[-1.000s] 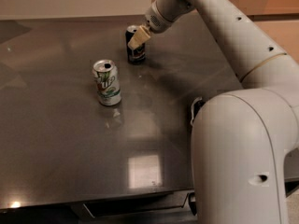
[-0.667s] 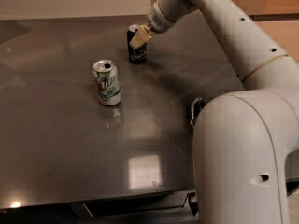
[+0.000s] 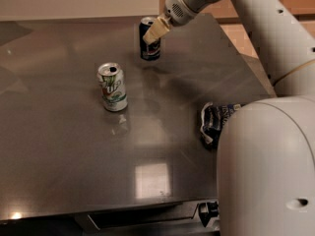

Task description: Pick pepsi can

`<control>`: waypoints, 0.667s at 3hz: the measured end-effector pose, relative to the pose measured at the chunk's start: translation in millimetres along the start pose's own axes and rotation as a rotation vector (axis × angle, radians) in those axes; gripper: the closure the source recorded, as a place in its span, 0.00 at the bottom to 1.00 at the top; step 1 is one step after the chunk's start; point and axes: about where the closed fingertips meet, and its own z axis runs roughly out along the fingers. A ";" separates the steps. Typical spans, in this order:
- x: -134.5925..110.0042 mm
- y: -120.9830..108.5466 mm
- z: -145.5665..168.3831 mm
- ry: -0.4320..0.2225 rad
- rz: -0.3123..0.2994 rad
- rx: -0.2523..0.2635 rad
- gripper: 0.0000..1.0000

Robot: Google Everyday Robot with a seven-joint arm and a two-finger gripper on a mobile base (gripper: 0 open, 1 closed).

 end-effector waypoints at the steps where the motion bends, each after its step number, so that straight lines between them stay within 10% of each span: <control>1: -8.2 12.8 -27.8 0.018 -0.050 -0.008 1.00; 2: -15.4 37.1 -71.5 0.053 -0.134 -0.029 1.00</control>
Offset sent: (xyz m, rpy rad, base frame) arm -0.0558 -0.0266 0.0768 -0.1093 -0.0401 0.1278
